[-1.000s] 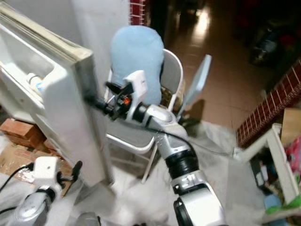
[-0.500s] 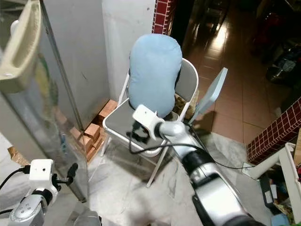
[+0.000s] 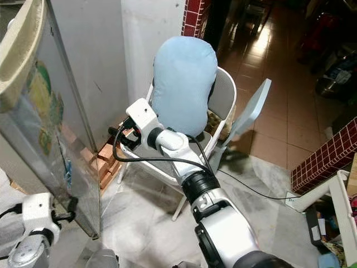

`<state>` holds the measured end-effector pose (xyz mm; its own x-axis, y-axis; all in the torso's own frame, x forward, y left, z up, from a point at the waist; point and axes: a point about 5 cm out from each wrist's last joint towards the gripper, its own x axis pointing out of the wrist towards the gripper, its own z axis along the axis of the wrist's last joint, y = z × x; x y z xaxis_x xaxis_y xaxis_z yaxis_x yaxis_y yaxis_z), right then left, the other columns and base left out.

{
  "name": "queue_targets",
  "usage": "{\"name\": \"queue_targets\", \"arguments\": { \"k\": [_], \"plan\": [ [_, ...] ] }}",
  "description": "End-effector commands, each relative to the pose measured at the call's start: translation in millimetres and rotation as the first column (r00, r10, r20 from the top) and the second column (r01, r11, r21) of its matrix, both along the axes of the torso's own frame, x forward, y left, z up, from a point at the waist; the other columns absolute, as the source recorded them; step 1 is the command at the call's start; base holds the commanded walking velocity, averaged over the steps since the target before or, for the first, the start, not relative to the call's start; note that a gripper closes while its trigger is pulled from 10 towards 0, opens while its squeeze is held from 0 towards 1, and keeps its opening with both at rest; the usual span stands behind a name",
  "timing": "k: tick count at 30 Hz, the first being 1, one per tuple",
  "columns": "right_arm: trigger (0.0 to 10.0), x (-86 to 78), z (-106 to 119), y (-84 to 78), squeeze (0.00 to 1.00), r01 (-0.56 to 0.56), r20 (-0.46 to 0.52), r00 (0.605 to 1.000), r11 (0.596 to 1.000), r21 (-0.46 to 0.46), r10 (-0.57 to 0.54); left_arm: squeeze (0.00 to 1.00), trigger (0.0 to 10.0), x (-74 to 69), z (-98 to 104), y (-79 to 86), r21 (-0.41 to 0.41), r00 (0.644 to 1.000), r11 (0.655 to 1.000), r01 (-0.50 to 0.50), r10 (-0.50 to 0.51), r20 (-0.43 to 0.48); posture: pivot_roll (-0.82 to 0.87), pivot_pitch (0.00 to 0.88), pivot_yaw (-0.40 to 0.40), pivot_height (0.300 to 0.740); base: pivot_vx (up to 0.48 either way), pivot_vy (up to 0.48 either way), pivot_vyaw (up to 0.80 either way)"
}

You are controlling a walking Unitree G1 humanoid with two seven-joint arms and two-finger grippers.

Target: Restocking fridge

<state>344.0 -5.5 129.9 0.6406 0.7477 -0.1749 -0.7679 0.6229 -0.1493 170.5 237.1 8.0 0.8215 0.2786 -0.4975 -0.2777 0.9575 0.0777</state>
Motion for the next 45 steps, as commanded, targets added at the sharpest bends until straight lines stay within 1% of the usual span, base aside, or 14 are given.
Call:
{"name": "queue_targets", "arguments": {
  "k": [1, 2, 3, 4, 8, 13, 17, 20, 21, 23, 26, 31, 36, 45],
  "plan": [
    [10.0, 3.0, -3.1, -9.7, 0.0, 0.039, -0.002, 0.999, 0.999, -0.01, -0.039, 0.0, 10.0, -4.7, 3.6, 33.9, 0.084, 0.986, 0.983, -0.164, 0.164, 0.016, 0.19, 0.0, -0.118, 0.74, 0.0, 0.0, 0.0],
    [10.0, 4.1, -6.2, -16.8, 0.0, 0.059, -0.013, 0.998, 0.998, -0.019, -0.06, 0.0, 10.0, -7.5, 6.6, 55.5, 0.112, 0.964, 0.957, -0.266, 0.263, 0.04, 0.19, 0.0, -0.124, 0.74, 0.0, 0.0, 0.0],
    [10.0, 4.1, -6.2, -16.8, 0.0, 0.059, -0.013, 0.998, 0.998, -0.019, -0.06, 0.0, 10.0, -7.5, 6.6, 55.5, 0.112, 0.964, 0.957, -0.266, 0.263, 0.04, 0.19, 0.0, -0.124, 0.74, 0.0, 0.0, 0.0],
    [10.0, 4.5, -9.6, -22.7, 0.0, 0.075, -0.021, 0.997, 0.997, -0.031, -0.075, 0.0, 10.0, -11.4, 8.9, 71.8, 0.133, 0.944, 0.935, -0.33, 0.326, 0.051, 0.19, 0.0, -0.125, 0.74, 0.0, 0.0, 0.0],
    [10.0, 4.5, -15.9, -31.7, 0.0, 0.096, -0.023, 0.995, 0.994, -0.057, -0.097, 0.0, 10.0, -24.2, 15.5, 103.7, 0.226, 0.895, 0.866, -0.446, 0.44, 0.08, 0.19, 0.0, -0.126, 0.74, 0.0, 0.0, 0.0],
    [10.0, 4.2, -18.8, -33.1, 0.0, 0.103, -0.02, 0.994, 0.992, -0.068, -0.104, 0.0, 10.0, -40.5, 13.8, 110.8, 0.263, 0.861, 0.823, -0.502, 0.504, 0.067, 0.19, 0.0, -0.124, 0.74, 0.0, 0.0, 0.0],
    [10.0, 2.6, -22.4, -32.8, 0.0, 0.105, -0.026, 0.994, 0.992, -0.074, -0.108, 0.0, 10.0, -42.8, 8.2, 93.1, 0.255, 0.89, 0.854, -0.453, 0.45, 0.077, 0.2, 0.0, -0.124, 0.74, 0.0, 0.0, 0.0],
    [10.0, 2.2, -23.9, -34.6, 0.0, 0.112, -0.012, 0.994, 0.99, -0.087, -0.113, 0.0, 10.0, -25.2, 14.7, 61.2, 0.27, 0.941, 0.902, -0.336, 0.31, 0.133, 0.19, 0.0, -0.125, 0.74, 0.0, 0.0, 0.0],
    [10.0, 2.2, -23.9, -34.6, 0.0, 0.112, -0.012, 0.994, 0.99, -0.087, -0.113, 0.0, 10.0, -25.2, 14.7, 61.2, 0.27, 0.941, 0.902, -0.336, 0.31, 0.133, 0.19, 0.0, -0.125, 0.74, 0.0, 0.0, 0.0],
    [10.0, 4.0, -20.6, -43.2, 0.0, 0.154, 0.0, 0.988, 0.987, -0.044, -0.154, 0.0, 10.0, -2.5, 32.2, 40.9, 0.292, 0.96, 0.928, -0.232, 0.171, 0.221, 0.19, 0.0, -0.127, 0.74, 0.0, 0.0, 0.0],
    [10.0, 4.1, -20.2, -55.5, 0.0, 0.206, 0.016, 0.979, 0.979, -0.013, -0.205, 0.0, 10.0, 16.7, 49.3, 24.8, 0.307, 0.956, 0.939, -0.154, 0.063, 0.288, 0.18, 0.0, -0.128, 0.74, 0.0, 0.0, 0.0],
    [10.0, -2.2, -32.1, -87.2, 0.0, 0.357, 0.001, 0.934, 0.934, 0.015, -0.357, 0.0, 10.0, 39.6, 66.3, 5.5, 0.265, 0.935, 0.958, -0.106, 0.005, 0.355, 0.15, 0.0, -0.123, 0.74, 0.0, 0.0, 0.0],
    [10.0, -16.8, -41.9, -114.8, 0.0, 0.519, -0.055, 0.855, 0.85, 0.09, -0.516, 0.0, 10.0, 45.2, 69.2, -13.0, 0.217, 0.928, 0.975, -0.04, -0.044, 0.37, 0.12, 0.0, -0.107, 0.74, 0.0, 0.446, 0.0],
    [10.0, -42.1, -41.2, -132.3, 0.0, 0.582, -0.082, 0.813, 0.796, 0.168, -0.577, 0.0, 10.0, 52.0, 80.5, -23.7, 0.2, 0.914, 0.98, -0.013, -0.07, 0.401, 0.1, 0.0, -0.099, 0.74, 0.0, 0.48, 0.0]
  ]
}}
